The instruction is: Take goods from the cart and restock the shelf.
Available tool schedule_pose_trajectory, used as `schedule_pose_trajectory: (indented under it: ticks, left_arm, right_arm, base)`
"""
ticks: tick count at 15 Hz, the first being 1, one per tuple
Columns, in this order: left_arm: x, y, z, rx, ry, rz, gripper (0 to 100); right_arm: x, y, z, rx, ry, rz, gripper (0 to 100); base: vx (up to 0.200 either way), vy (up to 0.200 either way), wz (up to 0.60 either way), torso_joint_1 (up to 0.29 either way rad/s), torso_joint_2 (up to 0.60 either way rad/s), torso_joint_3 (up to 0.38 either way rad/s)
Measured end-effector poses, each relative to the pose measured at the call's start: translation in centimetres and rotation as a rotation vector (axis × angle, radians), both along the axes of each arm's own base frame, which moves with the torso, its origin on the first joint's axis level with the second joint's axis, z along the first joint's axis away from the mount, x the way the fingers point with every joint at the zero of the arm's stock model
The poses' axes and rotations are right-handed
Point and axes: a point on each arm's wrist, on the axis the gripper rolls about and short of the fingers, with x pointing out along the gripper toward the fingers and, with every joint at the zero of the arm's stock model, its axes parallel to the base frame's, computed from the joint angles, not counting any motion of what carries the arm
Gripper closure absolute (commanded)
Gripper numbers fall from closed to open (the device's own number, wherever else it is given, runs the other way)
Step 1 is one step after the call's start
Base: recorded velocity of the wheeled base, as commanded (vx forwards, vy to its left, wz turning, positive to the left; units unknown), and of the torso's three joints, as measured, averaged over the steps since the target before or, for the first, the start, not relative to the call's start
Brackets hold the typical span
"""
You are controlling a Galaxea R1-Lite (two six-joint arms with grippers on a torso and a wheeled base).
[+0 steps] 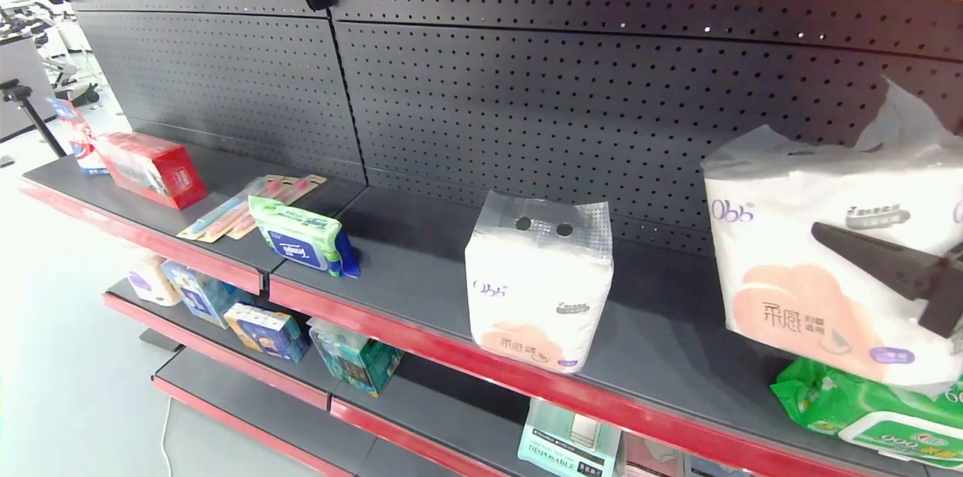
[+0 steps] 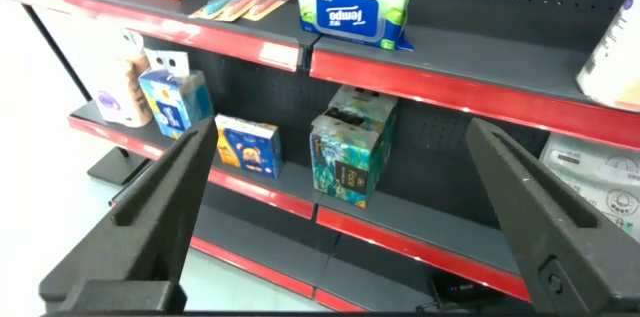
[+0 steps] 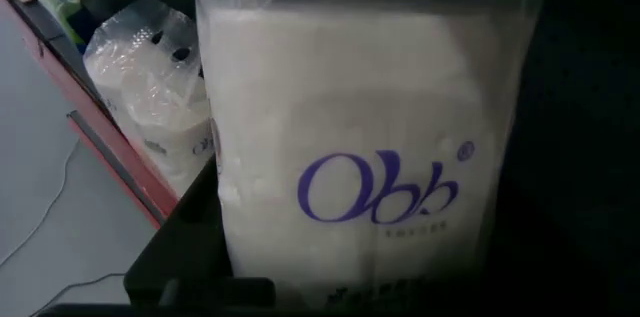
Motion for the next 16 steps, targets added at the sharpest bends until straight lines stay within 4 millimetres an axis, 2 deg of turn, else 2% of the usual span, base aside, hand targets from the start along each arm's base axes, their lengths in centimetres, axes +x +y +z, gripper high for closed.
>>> schedule_pose_trajectory:
  ticks: [6,11,16]
  left_arm:
    - [0.0,0.0,0.0,0.000,0.000,0.000,0]
    - [0.0,0.0,0.0,0.000,0.000,0.001,0]
    - [0.0,0.0,0.0,0.000,0.000,0.001,0]
  right_arm:
    - [6.6,0.8,-2.7,0.021,0.058,-0.001,100]
    - [10.8,1.1,-5.2,0.039,0.065,0.117,100]
    - [14.4,0.1,-6.8,0.062,0.048,0.221,100]
  base:
    - [0.000,0.000,0.00,0.000,0.00,0.000]
    - [0.000,0.000,0.00,0.000,0.00,0.000]
    - [0.000,0.000,0.00,0.000,0.00,0.000]
